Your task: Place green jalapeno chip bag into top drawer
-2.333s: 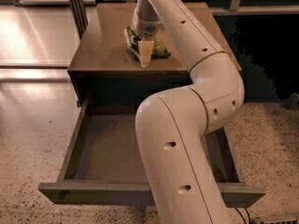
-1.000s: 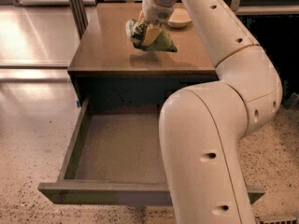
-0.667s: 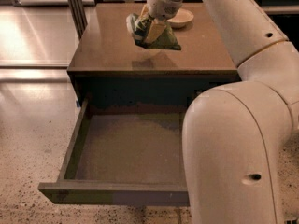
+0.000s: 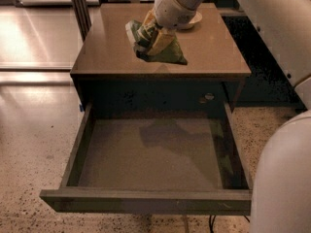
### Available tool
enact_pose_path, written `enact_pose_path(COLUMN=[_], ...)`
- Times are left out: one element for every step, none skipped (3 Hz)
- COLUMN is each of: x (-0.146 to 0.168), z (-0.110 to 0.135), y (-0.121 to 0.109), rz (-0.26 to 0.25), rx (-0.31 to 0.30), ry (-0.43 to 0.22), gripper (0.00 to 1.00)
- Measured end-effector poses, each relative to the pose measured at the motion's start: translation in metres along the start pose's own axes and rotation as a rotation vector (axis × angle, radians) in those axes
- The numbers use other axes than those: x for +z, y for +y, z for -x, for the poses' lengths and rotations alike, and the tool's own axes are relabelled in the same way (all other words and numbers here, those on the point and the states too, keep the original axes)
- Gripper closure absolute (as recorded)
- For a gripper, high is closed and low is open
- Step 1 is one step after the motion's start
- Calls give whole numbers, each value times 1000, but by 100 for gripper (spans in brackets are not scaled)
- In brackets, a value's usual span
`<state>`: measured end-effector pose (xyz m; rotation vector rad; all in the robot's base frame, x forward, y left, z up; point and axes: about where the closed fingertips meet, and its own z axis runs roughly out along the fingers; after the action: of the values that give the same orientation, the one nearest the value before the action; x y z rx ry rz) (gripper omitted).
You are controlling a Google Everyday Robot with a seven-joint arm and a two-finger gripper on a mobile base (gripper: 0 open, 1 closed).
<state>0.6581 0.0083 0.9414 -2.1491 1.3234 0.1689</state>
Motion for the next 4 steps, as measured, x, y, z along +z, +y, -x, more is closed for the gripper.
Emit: enact_pose_path(x=[5, 5, 8, 7], z=[17, 17, 24, 41], y=[35, 35, 36, 52], rz=[35, 35, 24, 1], rx=[-28, -28, -41, -44], ry=[-95, -95, -107, -137], gripper=[100, 100, 100, 100])
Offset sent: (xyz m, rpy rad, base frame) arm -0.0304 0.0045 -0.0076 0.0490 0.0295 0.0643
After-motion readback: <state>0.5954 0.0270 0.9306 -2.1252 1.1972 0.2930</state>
